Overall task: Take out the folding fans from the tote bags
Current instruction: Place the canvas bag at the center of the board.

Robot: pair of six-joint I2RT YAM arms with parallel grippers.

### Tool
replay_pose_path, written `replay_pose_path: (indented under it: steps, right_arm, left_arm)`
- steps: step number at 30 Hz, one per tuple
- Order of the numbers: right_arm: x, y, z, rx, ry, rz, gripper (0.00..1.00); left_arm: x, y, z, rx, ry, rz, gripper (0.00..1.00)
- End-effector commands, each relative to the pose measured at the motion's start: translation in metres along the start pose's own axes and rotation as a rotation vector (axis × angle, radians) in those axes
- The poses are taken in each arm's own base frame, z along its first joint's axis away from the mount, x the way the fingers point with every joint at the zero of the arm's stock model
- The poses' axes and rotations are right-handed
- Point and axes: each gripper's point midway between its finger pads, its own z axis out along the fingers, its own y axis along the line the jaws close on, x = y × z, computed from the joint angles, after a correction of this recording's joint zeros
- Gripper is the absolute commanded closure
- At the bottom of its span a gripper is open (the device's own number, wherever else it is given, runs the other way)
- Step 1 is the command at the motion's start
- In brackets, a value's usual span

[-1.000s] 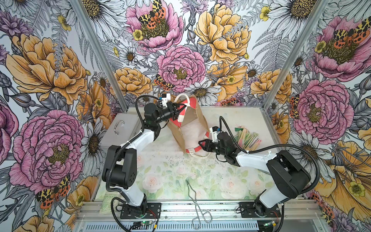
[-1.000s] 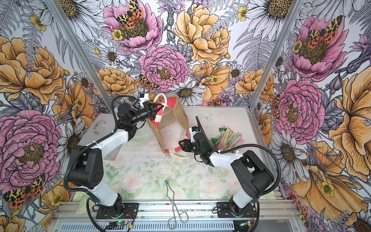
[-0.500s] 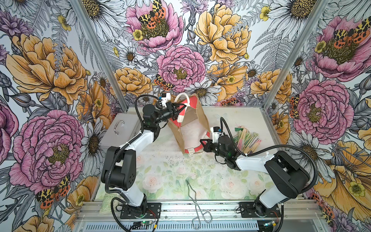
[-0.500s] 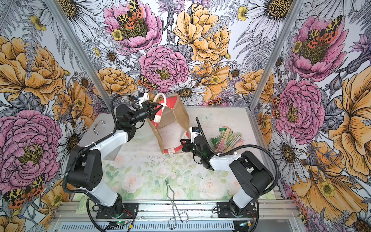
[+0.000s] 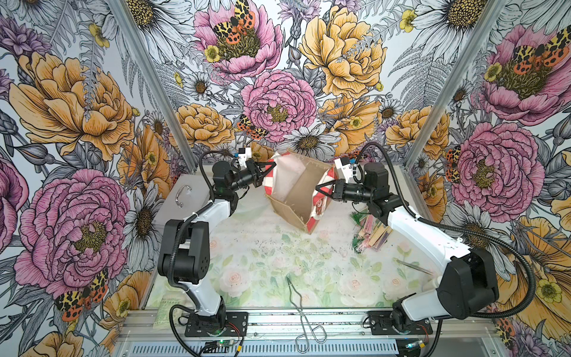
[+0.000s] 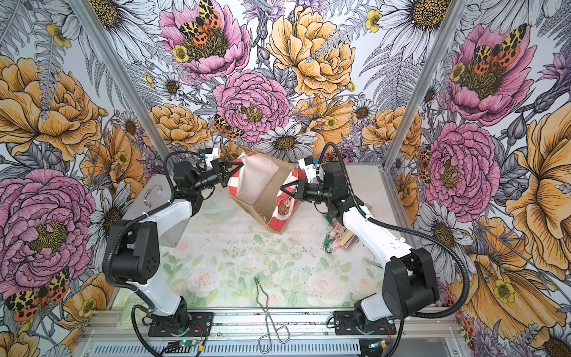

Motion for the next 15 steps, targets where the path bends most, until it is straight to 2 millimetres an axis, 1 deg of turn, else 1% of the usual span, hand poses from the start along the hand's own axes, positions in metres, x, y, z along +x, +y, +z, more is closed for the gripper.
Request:
replay_pose_path:
  steps: [1,3,4,7,10,11,12,14,15]
  right_arm:
    - [0.012,0.012,0.006,-0.114,0.149,0.125,1.00]
    - [0.007,0.007,0.009,-0.116,0.157,0.148,1.00]
    - [0.004,0.000,0.009,-0.112,0.158,0.164,1.00]
    - [-0.002,-0.034,0.002,-0.045,0.122,0.203,1.00]
    - [-0.008,-0.076,-0.012,0.032,0.078,0.254,1.00]
    - [-0.009,-0.087,-0.016,0.044,0.069,0.264,1.00]
    - [-0.010,-0.097,-0.019,0.062,0.057,0.277,0.93]
    - [-0.011,-0.109,-0.024,0.078,0.047,0.280,0.90]
    - [-0.011,-0.111,-0.024,0.079,0.048,0.280,0.86]
  left_arm:
    - [-0.001,0.021,0.005,-0.031,0.032,0.030,0.97]
    - [-0.001,0.047,0.006,-0.065,0.031,-0.003,0.96]
    - [0.000,0.053,0.007,-0.075,0.028,0.006,0.95]
    - [0.002,0.073,0.007,-0.115,0.020,0.008,0.94]
    - [0.003,0.078,0.010,-0.118,0.029,0.017,0.93]
    - [0.003,0.080,0.012,-0.119,0.032,0.023,0.92]
    - [0.003,0.082,0.015,-0.119,0.037,0.031,0.88]
    - [0.004,0.084,0.020,-0.117,0.049,0.039,0.86]
    - [0.005,0.083,0.023,-0.115,0.053,0.045,0.85]
